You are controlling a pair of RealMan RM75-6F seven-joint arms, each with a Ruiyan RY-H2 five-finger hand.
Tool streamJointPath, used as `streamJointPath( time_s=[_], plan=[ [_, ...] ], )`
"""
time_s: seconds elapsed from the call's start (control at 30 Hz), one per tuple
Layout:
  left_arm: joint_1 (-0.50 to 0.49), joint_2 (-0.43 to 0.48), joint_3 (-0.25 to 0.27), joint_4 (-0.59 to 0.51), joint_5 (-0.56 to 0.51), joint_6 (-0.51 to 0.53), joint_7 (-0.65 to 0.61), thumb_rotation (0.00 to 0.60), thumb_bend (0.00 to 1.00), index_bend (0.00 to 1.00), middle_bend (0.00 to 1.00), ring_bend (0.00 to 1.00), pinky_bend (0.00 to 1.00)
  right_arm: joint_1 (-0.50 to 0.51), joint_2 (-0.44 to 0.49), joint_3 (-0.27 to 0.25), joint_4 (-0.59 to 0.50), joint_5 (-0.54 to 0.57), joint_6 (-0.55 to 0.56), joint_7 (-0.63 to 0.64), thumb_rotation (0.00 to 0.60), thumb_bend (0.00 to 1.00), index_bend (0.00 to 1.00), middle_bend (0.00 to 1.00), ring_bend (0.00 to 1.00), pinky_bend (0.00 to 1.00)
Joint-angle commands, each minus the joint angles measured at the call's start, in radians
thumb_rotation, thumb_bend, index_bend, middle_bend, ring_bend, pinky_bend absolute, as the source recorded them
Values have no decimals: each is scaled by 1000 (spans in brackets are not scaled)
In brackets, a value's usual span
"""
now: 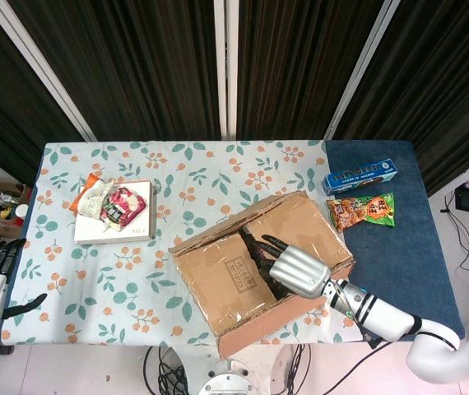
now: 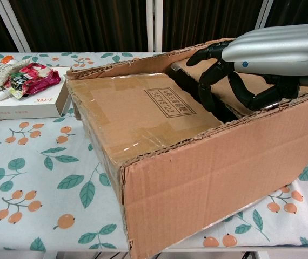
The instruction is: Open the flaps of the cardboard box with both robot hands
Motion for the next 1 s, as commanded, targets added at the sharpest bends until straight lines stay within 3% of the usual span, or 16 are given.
streamJointPath(
  time_s=[0.03,0.5,1.0],
  plan=[
    [0,0,0,-1,-1,-2,0,465,101,71,124,94,188,-6,8,5,-3,-1,15,-47,600,1000,455,406,0,0],
    [-4,-5,2,-1,1,-9,2,466,101,71,124,93,188,-32,87,55,-84,9,92,-199,600,1000,497,512,0,0],
    [-18,-12,10,-4,10,-36,12,469,101,71,124,93,188,-119,333,119,-194,53,219,-169,600,1000,490,498,0,0]
  ],
)
